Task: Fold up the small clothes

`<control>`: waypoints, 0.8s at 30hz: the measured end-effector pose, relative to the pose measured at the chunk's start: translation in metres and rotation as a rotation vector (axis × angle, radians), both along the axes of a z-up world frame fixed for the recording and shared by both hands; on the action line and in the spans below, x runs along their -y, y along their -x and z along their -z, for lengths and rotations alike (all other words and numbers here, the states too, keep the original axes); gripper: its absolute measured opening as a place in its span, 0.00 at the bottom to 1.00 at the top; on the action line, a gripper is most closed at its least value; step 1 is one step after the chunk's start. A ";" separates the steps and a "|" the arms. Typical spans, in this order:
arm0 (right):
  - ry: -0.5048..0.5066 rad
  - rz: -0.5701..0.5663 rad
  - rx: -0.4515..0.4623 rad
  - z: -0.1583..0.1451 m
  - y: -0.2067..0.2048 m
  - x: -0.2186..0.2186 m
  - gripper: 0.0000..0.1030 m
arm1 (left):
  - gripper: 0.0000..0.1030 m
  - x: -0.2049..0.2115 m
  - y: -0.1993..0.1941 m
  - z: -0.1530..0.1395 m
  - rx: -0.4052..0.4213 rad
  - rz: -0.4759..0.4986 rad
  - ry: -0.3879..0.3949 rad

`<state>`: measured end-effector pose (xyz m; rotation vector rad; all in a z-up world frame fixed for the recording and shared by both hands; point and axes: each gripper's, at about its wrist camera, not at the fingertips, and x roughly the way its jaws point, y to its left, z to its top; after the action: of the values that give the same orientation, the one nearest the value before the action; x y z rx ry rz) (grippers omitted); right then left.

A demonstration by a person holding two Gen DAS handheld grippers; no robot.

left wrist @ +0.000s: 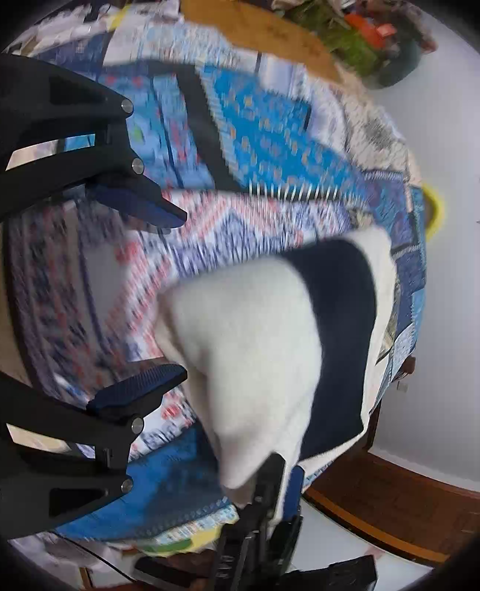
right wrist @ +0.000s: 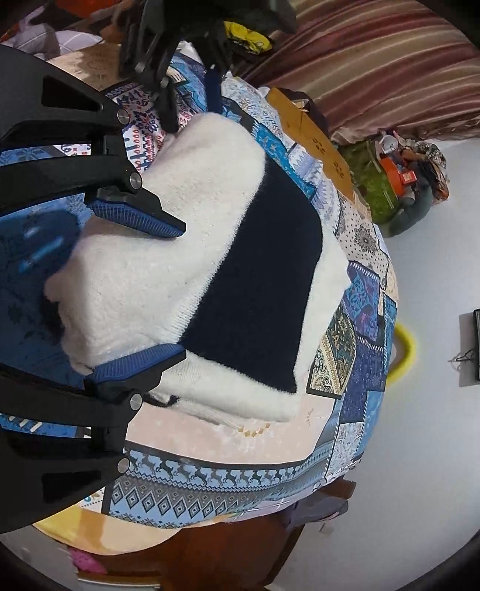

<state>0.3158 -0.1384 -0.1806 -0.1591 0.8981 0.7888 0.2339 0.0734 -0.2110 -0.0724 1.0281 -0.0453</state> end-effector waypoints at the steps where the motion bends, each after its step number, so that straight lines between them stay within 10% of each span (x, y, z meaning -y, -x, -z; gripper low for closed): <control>1: -0.002 0.000 -0.001 0.000 0.000 0.001 0.55 | 0.73 0.003 -0.005 0.001 0.004 -0.011 0.014; 14: -0.023 -0.028 0.009 0.004 0.005 0.004 0.53 | 0.69 -0.030 0.018 0.001 0.060 -0.223 -0.062; 18: -0.019 -0.016 0.019 0.005 0.006 0.006 0.53 | 0.41 -0.059 0.028 0.001 0.017 -0.290 -0.114; 24: -0.016 -0.014 0.034 -0.011 0.008 0.020 0.54 | 0.59 -0.084 0.027 -0.022 0.030 -0.235 -0.023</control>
<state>0.3077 -0.1582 -0.1700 -0.1645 0.8596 0.8038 0.2071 0.1569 -0.1888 -0.1709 0.9840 0.1790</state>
